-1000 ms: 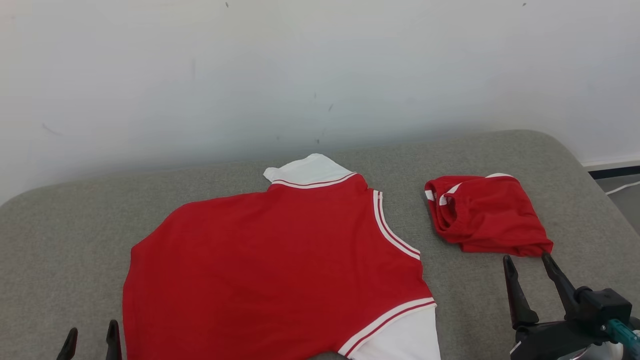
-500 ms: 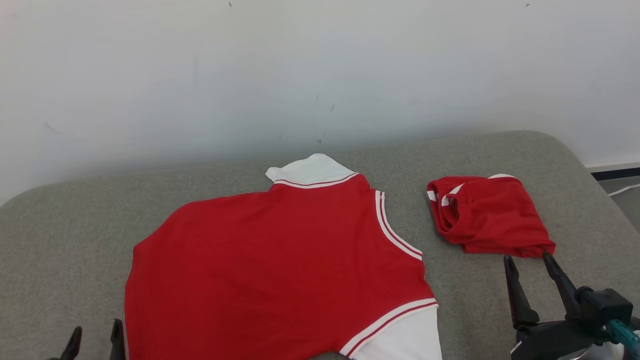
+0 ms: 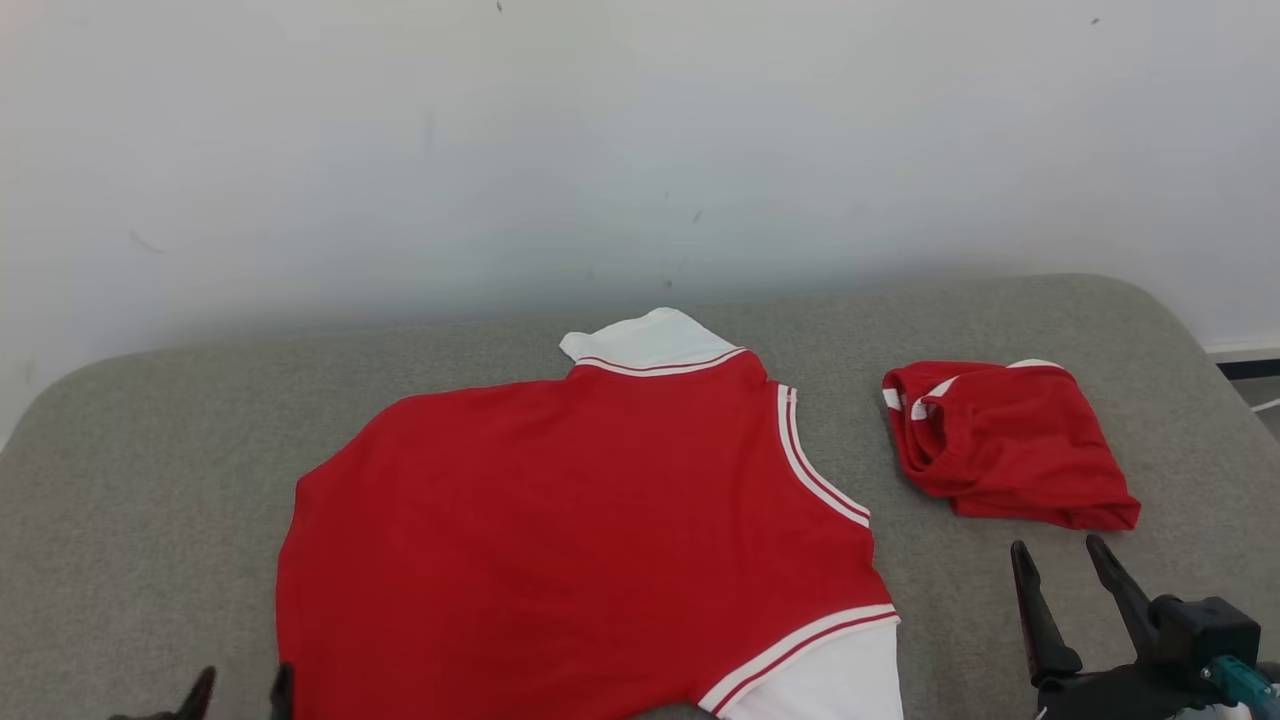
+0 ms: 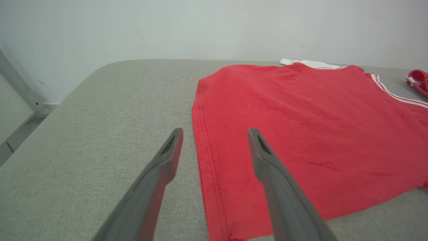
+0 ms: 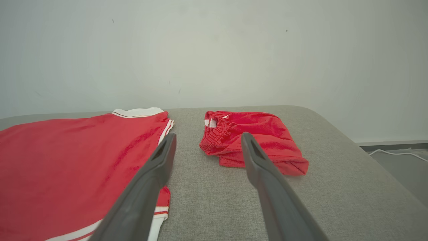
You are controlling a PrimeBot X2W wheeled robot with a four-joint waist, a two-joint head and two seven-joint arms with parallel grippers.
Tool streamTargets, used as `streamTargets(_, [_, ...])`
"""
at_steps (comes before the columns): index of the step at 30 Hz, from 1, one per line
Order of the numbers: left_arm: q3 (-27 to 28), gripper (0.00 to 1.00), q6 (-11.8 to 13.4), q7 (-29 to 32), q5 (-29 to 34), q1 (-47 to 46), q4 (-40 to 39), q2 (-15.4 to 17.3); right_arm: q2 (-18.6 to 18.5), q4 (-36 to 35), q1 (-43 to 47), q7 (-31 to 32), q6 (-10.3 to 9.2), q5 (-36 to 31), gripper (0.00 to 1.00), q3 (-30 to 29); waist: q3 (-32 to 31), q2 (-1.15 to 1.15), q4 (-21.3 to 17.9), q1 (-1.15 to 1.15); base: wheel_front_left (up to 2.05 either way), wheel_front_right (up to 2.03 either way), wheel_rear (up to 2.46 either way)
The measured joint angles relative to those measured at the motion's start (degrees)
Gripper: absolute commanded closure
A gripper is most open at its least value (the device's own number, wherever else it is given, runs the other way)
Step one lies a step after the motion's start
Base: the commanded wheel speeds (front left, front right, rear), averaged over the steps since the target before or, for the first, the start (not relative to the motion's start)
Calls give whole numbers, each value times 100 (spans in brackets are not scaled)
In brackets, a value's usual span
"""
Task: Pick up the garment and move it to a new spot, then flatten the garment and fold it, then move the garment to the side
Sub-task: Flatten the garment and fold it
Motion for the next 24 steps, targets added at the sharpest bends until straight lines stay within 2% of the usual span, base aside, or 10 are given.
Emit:
streamTargets(6, [-272,0,-268,479,-57,14,12,92,-15,64,76,309,8,65,0,71,4,0,128,0,0,0,0])
streamTargets(13, [-480,0,-608,1103,-365,242,174,114,-16,99,166,901,204,253,0,324,76,0,220,0,0,0,0])
streamTargets(18, [-512,0,-711,1343,-447,214,301,94,-49,140,339,1394,307,403,0,497,167,0,293,0,0,0,0])
streamTargets(24, [-525,0,-864,1573,-519,20,590,91,4,153,453,1986,335,511,0,713,303,0,385,0,0,0,0])
